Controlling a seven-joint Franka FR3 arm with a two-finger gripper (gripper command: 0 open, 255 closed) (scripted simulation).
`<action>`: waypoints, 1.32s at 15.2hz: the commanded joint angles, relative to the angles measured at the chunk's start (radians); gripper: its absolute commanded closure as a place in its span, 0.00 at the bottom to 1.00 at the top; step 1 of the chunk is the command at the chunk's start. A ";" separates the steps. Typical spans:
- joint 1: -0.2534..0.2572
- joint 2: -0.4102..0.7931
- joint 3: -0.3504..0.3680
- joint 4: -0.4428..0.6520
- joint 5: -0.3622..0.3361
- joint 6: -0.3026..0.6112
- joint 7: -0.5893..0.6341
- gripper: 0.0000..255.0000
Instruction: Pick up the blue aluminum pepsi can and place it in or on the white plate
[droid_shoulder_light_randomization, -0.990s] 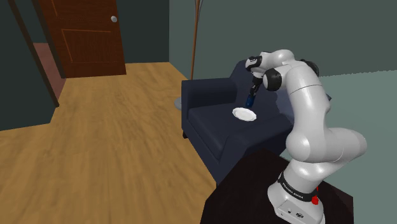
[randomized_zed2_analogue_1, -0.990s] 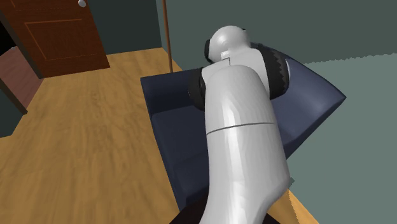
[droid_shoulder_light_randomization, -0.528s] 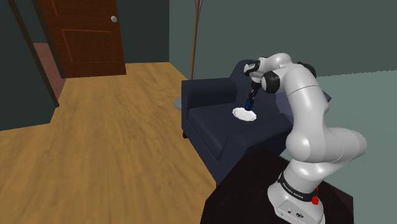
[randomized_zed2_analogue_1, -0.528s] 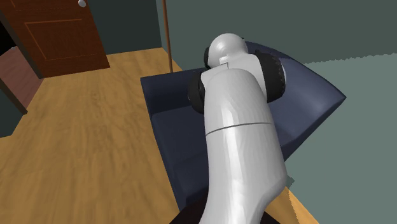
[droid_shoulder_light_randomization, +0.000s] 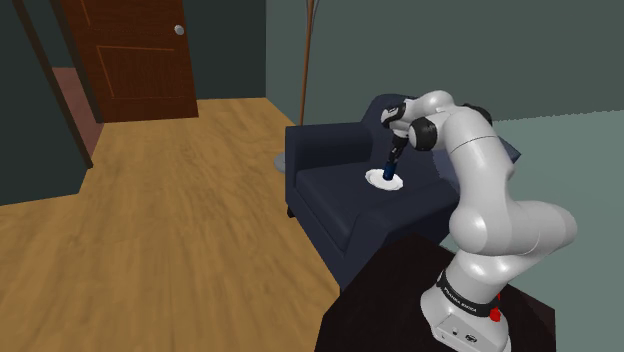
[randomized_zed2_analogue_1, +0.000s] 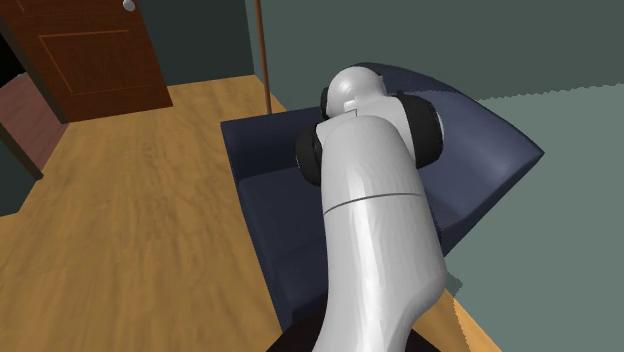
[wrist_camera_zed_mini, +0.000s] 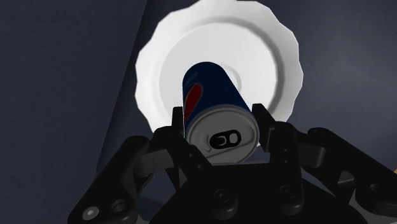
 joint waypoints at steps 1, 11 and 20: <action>-0.001 0.007 0.001 0.002 0.001 0.005 -0.001 1.00; -0.001 0.007 0.001 0.003 0.001 0.005 -0.001 0.00; 0.006 -0.065 -0.015 0.001 -0.014 -0.065 0.005 0.00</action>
